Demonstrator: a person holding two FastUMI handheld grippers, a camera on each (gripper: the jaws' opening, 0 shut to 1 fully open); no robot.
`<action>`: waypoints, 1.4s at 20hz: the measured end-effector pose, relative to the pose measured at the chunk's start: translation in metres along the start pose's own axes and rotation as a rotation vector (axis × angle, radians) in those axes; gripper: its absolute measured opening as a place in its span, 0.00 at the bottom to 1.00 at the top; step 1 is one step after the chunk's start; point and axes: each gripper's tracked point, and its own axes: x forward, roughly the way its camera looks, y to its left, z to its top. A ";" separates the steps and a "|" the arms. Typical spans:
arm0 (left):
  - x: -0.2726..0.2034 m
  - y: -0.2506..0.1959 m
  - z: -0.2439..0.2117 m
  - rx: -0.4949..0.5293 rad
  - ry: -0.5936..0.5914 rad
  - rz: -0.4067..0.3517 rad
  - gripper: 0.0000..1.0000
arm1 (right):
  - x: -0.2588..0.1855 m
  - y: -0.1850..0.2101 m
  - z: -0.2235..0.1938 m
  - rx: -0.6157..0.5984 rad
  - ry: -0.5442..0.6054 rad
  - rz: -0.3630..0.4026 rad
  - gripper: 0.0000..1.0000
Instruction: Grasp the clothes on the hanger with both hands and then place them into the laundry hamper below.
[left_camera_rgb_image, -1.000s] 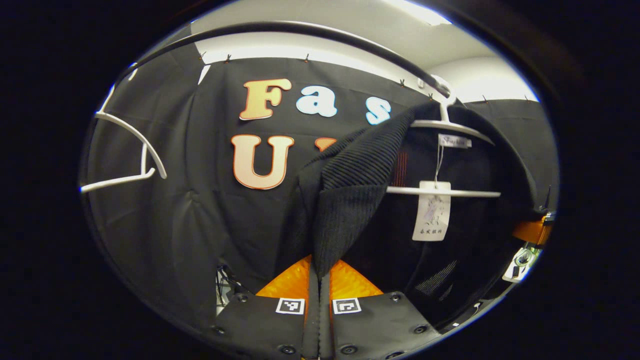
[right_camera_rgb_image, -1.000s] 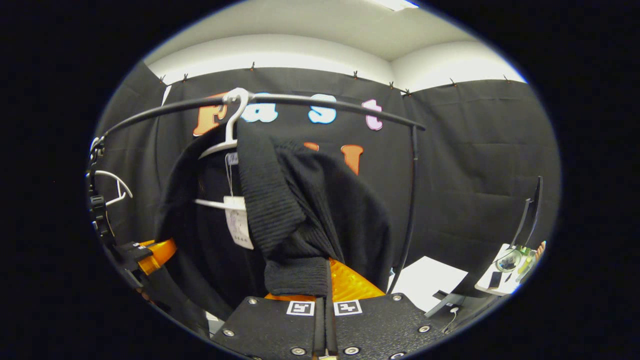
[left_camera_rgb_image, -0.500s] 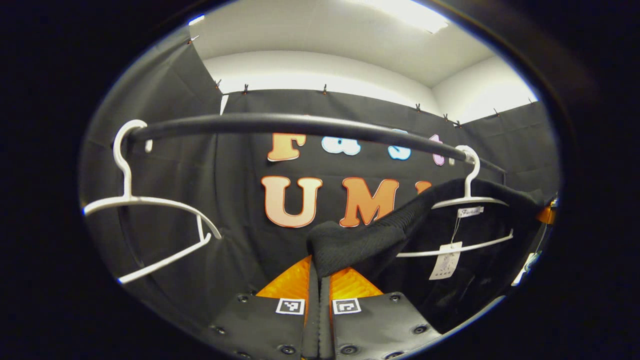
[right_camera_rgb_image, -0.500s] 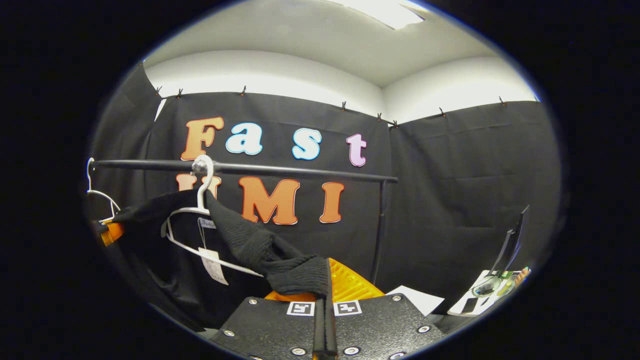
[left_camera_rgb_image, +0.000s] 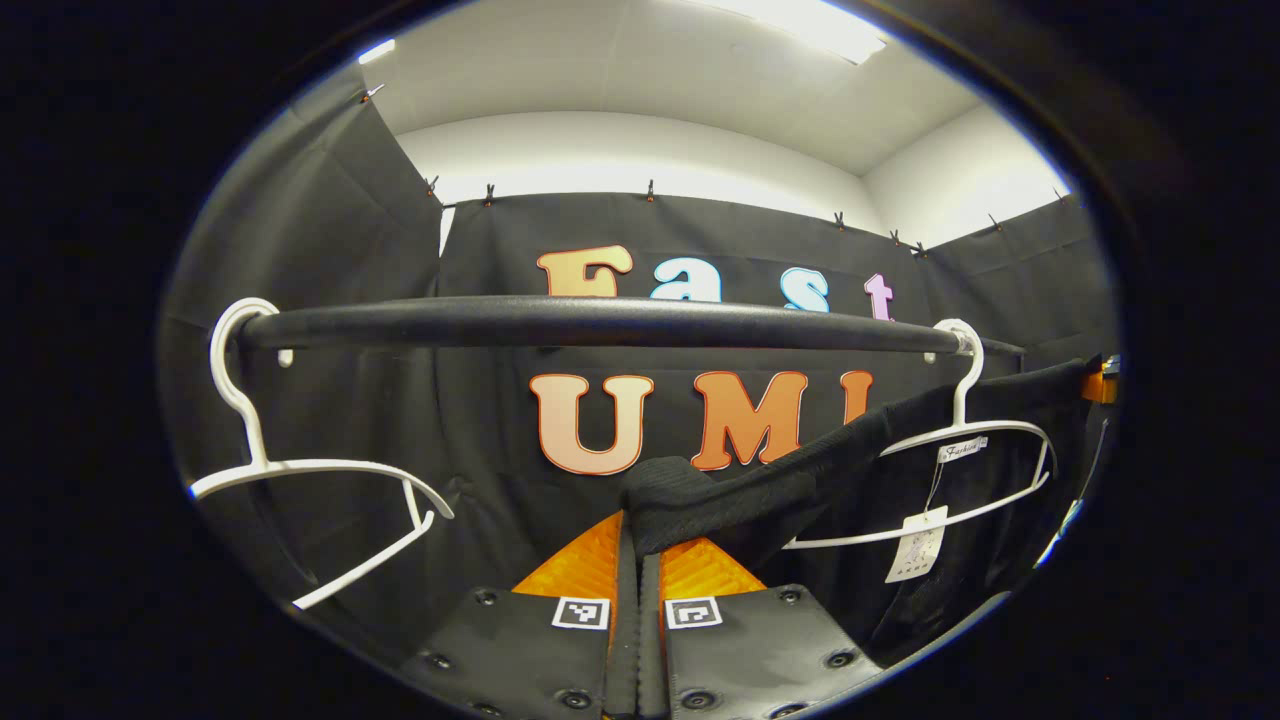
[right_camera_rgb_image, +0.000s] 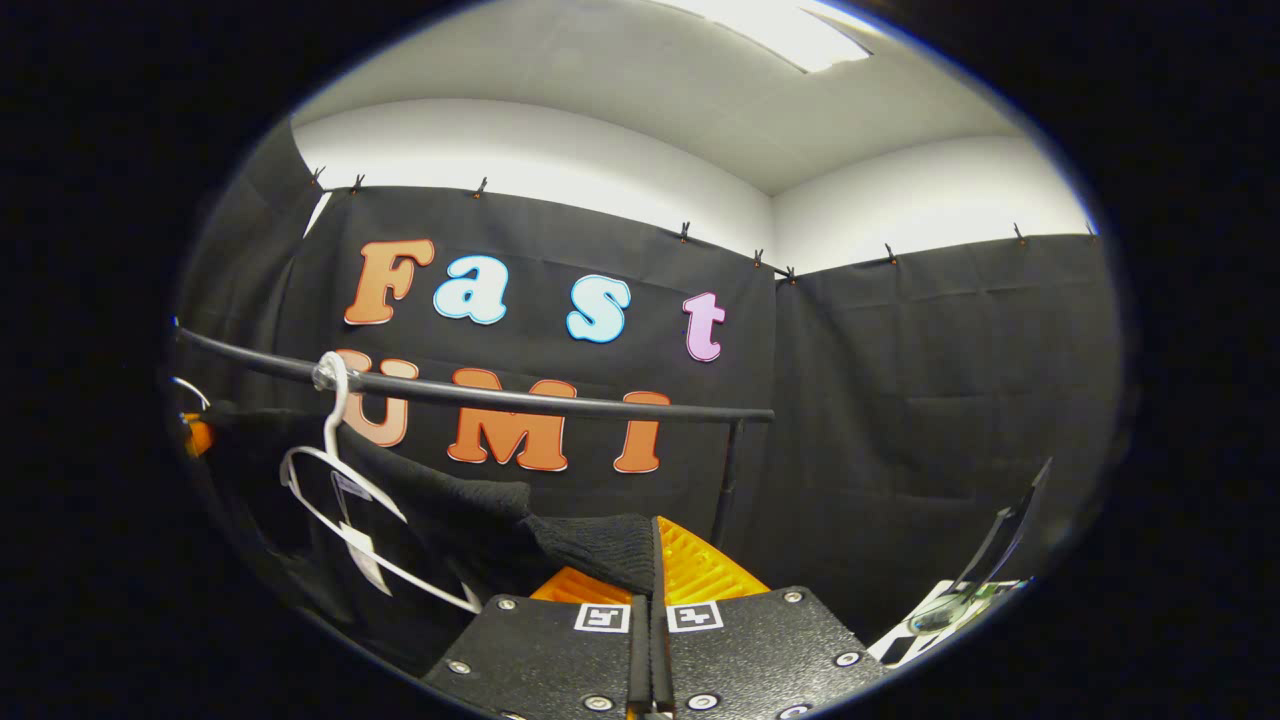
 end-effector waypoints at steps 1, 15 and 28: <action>0.001 -0.002 0.000 0.006 0.002 -0.003 0.06 | 0.009 -0.004 0.001 -0.022 -0.002 -0.001 0.05; 0.057 0.024 -0.038 -0.014 0.053 0.087 0.06 | 0.111 0.051 -0.105 0.298 0.152 0.391 0.00; 0.087 0.036 -0.083 0.000 0.077 0.128 0.07 | 0.139 0.091 -0.184 0.522 0.206 0.494 0.00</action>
